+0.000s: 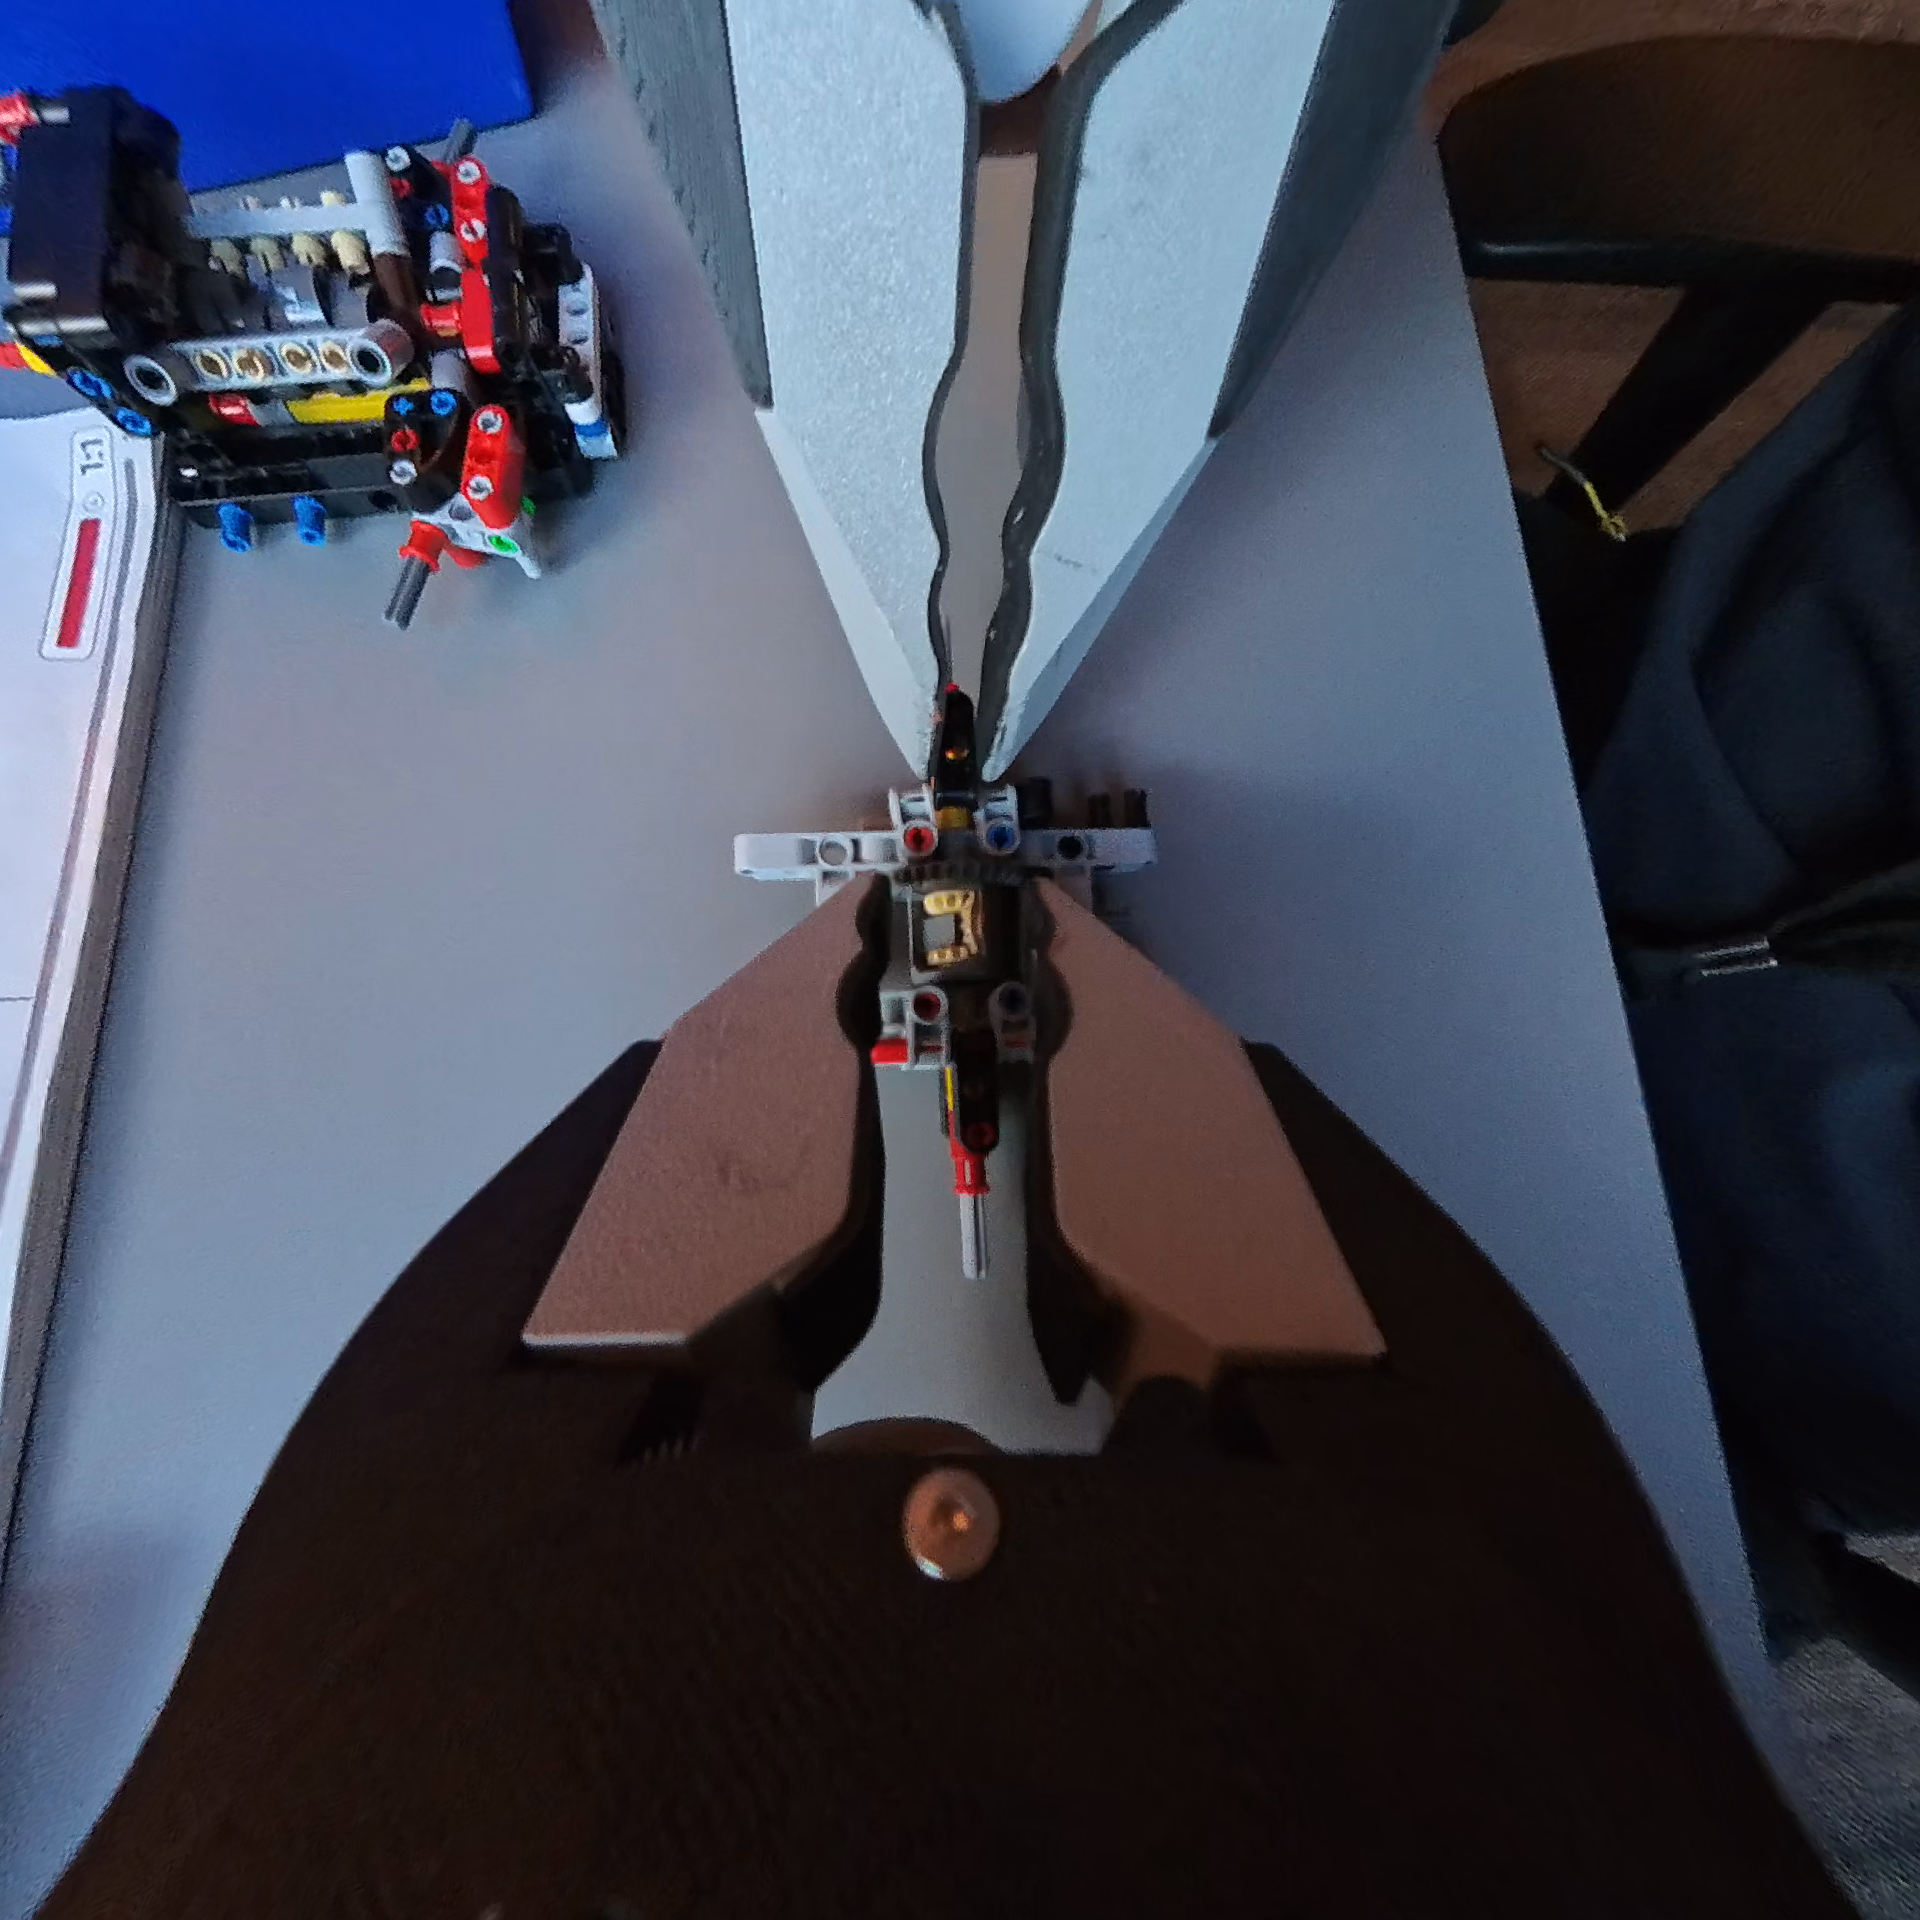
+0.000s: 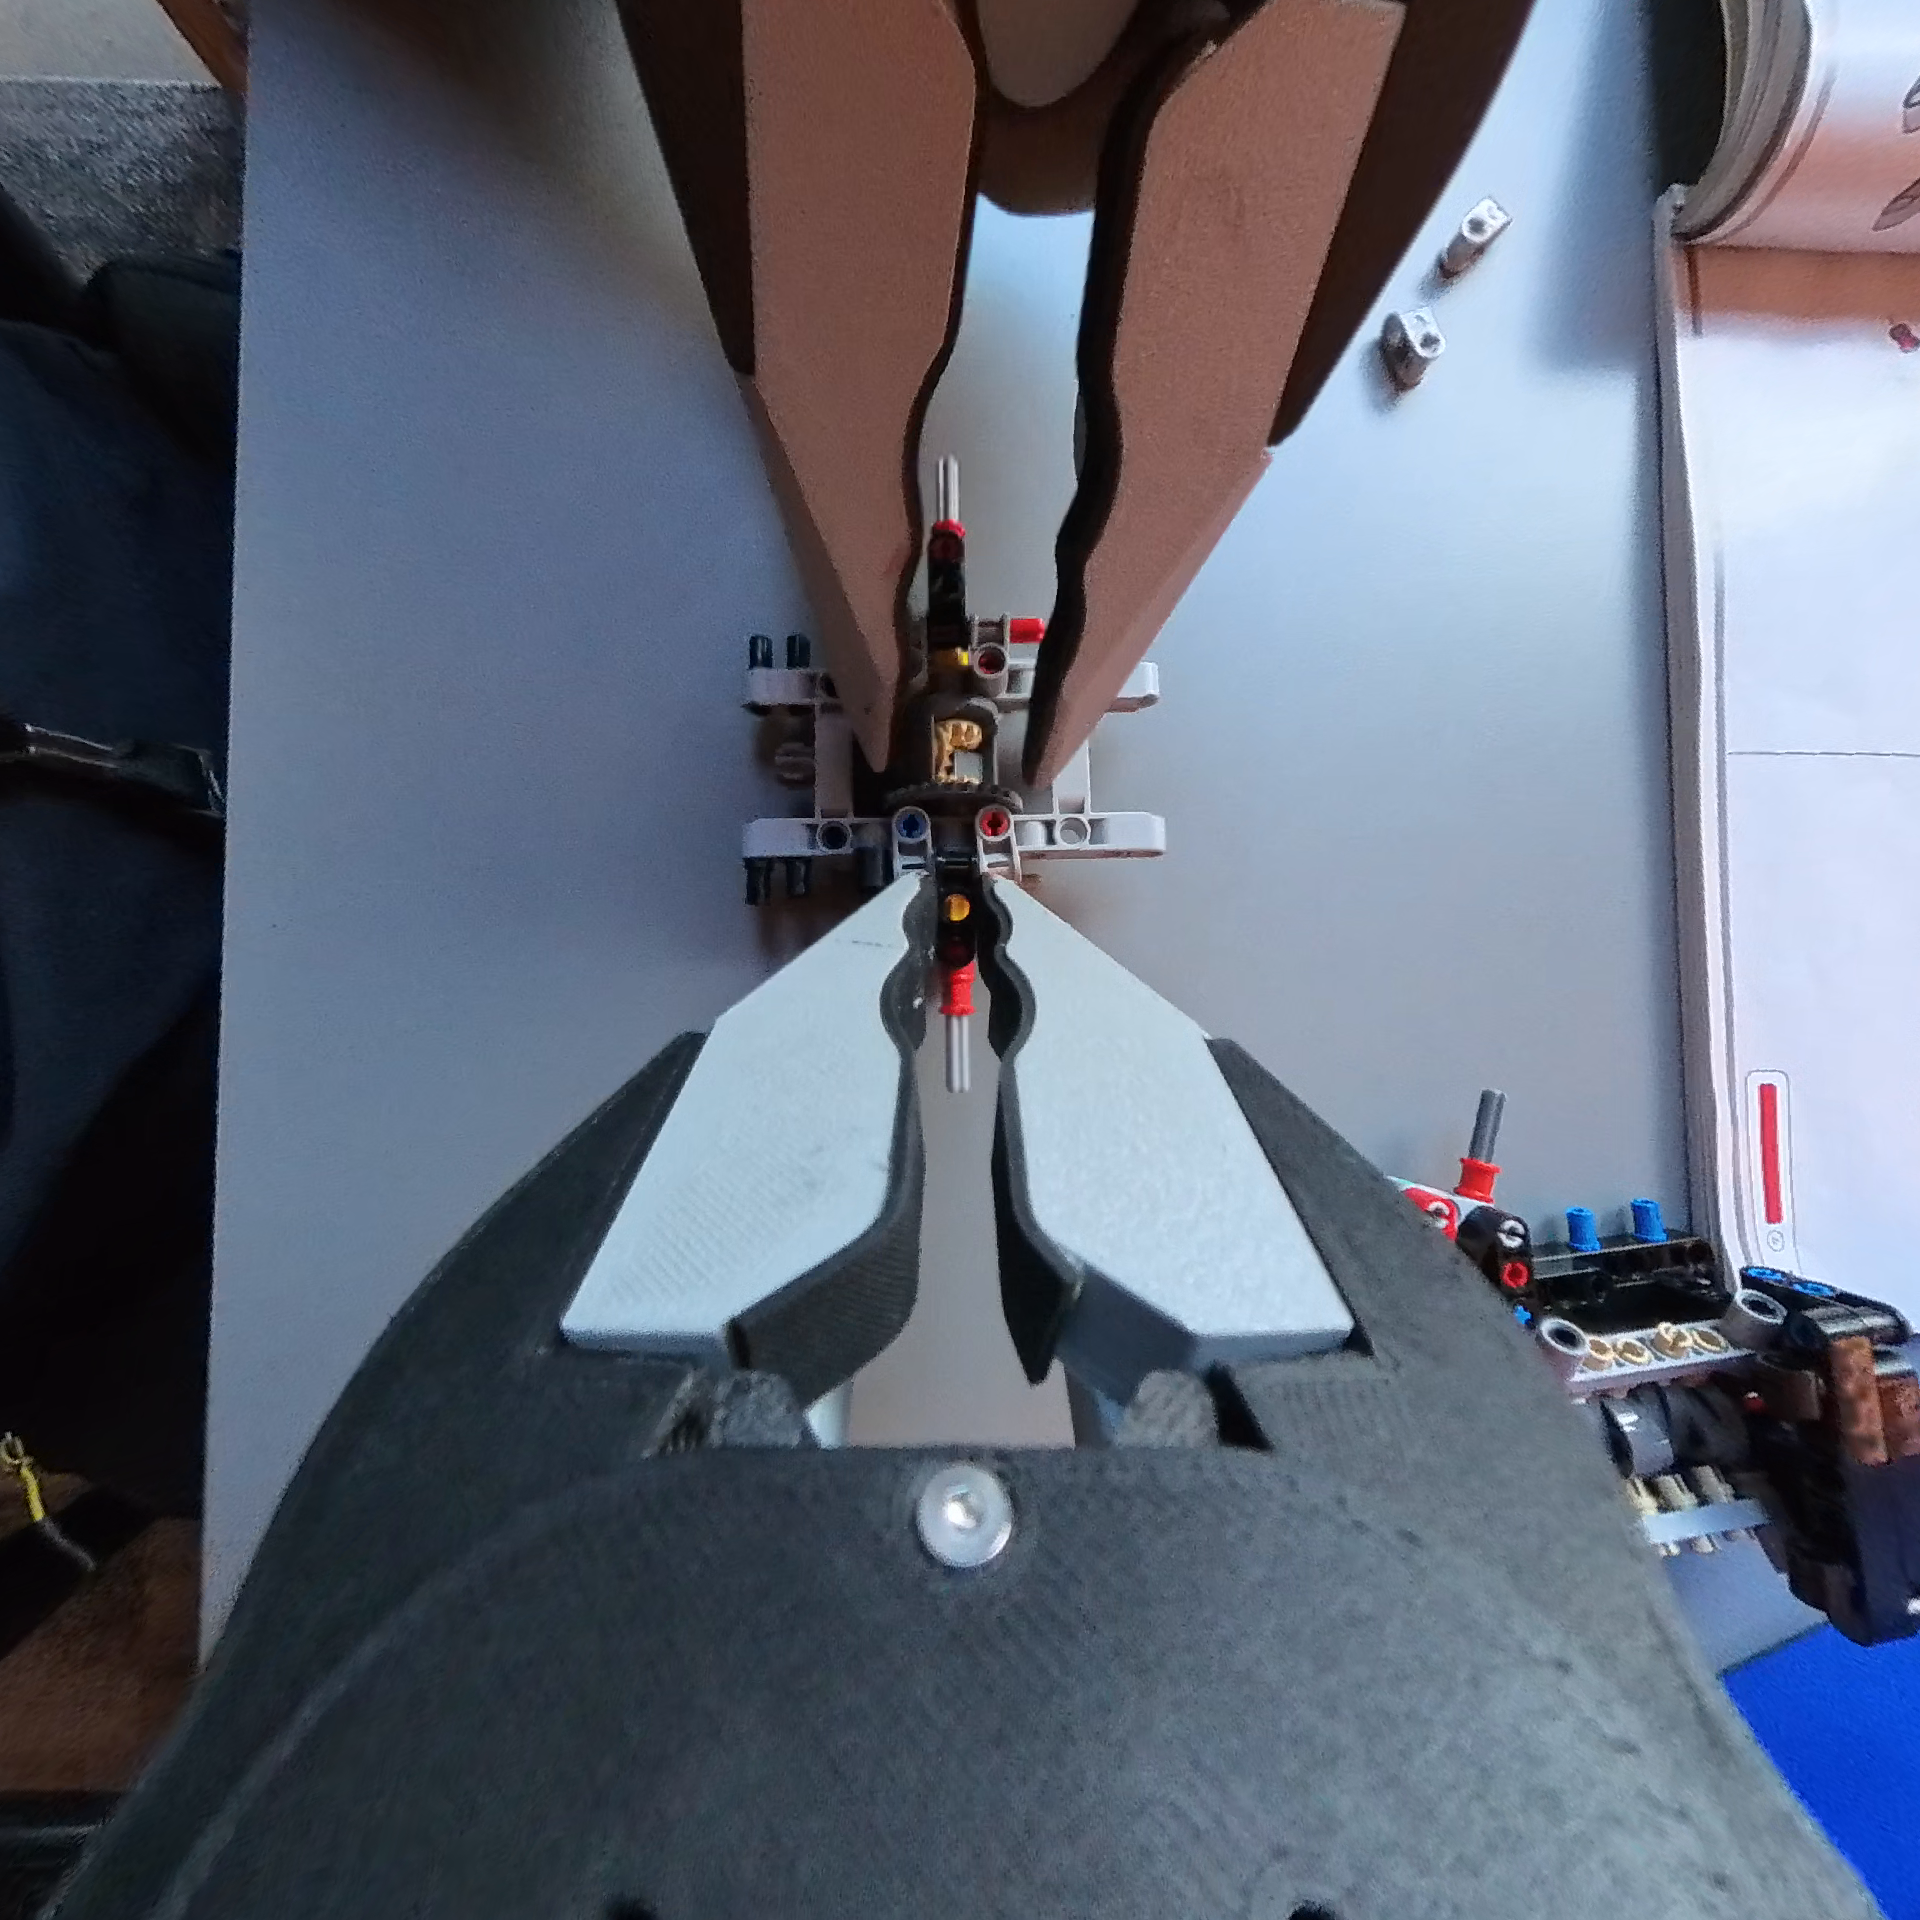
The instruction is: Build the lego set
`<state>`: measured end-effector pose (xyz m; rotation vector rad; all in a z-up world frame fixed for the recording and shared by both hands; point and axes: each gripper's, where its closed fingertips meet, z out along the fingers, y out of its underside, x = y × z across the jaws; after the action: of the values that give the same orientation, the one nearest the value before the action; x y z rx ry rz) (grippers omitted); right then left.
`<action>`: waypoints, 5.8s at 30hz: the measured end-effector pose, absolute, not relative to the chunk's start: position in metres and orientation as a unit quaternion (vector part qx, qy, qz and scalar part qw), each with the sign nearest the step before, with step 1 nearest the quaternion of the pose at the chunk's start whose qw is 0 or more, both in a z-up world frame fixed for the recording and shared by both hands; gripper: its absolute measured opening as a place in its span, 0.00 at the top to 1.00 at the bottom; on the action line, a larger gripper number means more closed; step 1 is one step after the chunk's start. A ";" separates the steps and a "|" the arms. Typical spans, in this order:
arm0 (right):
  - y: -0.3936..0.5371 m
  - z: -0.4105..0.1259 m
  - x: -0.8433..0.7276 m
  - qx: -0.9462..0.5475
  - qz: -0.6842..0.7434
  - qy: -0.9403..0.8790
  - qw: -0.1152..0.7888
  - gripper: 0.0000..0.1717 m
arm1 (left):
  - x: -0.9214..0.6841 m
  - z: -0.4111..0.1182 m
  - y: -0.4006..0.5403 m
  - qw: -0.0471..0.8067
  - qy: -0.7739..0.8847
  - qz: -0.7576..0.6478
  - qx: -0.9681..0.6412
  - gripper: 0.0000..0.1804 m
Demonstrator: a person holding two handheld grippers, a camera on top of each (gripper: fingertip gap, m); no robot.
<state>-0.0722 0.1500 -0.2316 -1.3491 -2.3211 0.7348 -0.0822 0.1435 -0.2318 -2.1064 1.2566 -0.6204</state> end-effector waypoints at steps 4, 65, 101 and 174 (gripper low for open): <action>0.146 -0.236 -0.072 -0.462 0.256 -0.830 0.177 0.98 | -0.074 -0.232 0.144 0.305 0.476 -0.239 -0.789 0.88; 0.143 -0.236 -0.061 -0.414 0.118 -0.890 0.153 1.00 | -0.061 -0.243 0.134 0.298 0.470 -0.260 -0.789 0.86; 0.146 -0.228 -0.057 -0.436 0.169 -0.864 0.185 1.00 | -0.058 -0.243 0.133 0.304 0.467 -0.269 -0.785 0.86; 0.126 -0.240 -0.068 -0.391 0.335 -0.834 0.201 0.84 | -0.066 -0.235 0.123 0.281 0.447 -0.352 -0.773 0.88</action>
<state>-0.0678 0.1264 -0.2398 -1.0912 -2.3286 0.9356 -0.0660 0.1235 -0.2354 -2.0706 1.1991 -0.9423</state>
